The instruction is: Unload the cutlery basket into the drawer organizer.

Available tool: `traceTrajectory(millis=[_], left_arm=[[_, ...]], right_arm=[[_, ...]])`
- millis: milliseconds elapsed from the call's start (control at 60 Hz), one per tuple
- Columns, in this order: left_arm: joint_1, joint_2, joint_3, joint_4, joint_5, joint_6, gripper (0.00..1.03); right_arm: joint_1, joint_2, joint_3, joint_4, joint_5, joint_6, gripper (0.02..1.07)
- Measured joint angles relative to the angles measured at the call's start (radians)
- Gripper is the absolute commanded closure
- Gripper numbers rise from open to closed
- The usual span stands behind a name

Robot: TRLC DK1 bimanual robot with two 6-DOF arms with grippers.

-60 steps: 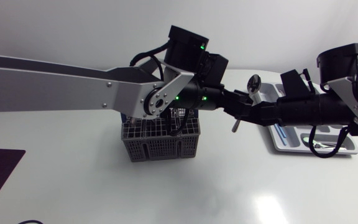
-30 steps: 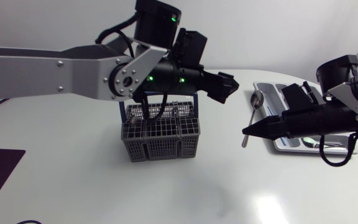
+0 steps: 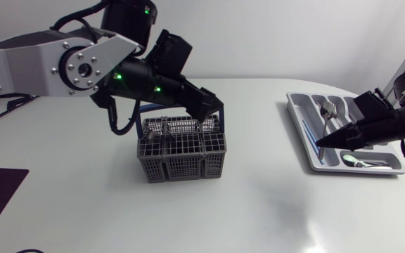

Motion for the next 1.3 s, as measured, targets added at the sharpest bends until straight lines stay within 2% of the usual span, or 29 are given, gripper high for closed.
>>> traceTrajectory(millis=[300, 500, 667, 883, 1300], left_arm=[[0.095, -0.082, -0.073, -0.088, 0.000, 0.067, 0.09], [0.148, -0.108, -0.105, -0.136, -0.002, 0.103, 0.09], [0.159, -0.142, -0.134, -0.146, -0.008, 0.114, 0.09], [0.160, -0.172, -0.170, -0.155, -0.035, 0.115, 0.09], [0.174, -0.224, -0.204, -0.213, -0.062, 0.126, 0.09]], right_arm=[[-0.121, 0.100, 0.073, -0.076, 0.122, -0.386, 1.01], [-0.205, 0.186, 0.124, -0.066, 0.217, -0.558, 1.01], [-0.257, 0.278, 0.220, -0.060, 0.285, -0.667, 1.01], [-0.293, 0.360, 0.278, 0.014, 0.375, -0.784, 1.01], [-0.331, 0.443, 0.276, 0.268, 0.523, -0.937, 1.00]])
